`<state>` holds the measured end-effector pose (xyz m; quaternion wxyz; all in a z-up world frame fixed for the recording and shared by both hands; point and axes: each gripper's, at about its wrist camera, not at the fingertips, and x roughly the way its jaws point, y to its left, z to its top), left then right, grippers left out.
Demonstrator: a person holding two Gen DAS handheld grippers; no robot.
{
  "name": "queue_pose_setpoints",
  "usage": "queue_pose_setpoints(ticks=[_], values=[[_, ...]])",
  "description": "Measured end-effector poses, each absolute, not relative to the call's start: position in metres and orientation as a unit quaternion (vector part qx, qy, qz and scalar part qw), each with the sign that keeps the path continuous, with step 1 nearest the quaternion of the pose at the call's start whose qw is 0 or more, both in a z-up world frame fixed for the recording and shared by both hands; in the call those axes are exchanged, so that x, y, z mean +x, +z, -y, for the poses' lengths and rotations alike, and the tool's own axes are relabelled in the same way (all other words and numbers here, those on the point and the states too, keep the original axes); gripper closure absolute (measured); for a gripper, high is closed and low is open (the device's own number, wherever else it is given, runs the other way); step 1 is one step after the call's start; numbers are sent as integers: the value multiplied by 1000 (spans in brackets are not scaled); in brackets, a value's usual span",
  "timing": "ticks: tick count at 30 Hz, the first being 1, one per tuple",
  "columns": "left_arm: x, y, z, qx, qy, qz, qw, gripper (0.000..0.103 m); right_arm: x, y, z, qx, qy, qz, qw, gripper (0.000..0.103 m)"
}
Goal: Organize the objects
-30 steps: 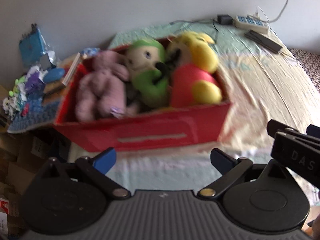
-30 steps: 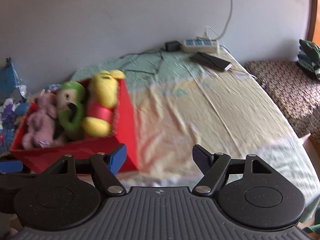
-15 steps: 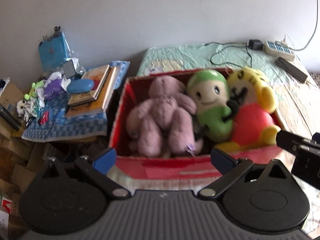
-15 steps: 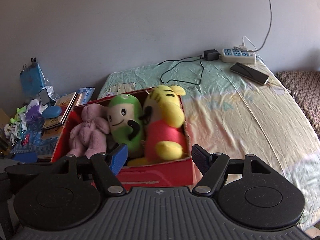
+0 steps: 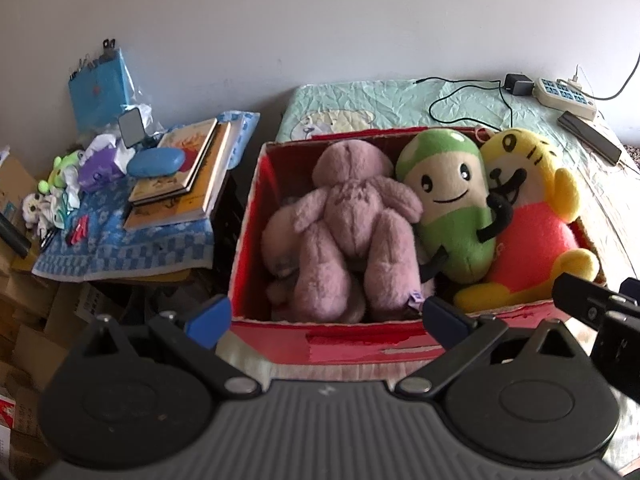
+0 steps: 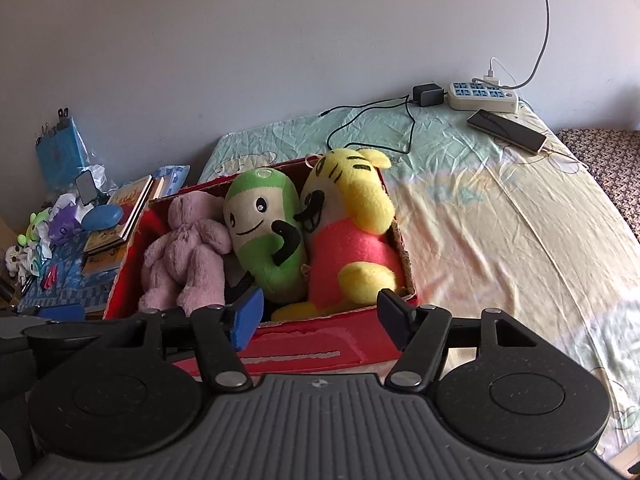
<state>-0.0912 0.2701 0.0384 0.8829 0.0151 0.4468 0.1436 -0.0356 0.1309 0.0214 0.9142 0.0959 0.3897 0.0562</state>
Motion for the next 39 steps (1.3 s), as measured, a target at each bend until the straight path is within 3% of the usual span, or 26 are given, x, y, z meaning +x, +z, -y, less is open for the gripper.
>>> queue_pose_setpoints(ticks=[39], values=[[-79, 22, -268, 8, 141, -468, 873, 1, -27, 6, -128, 104, 71, -395, 910, 46]])
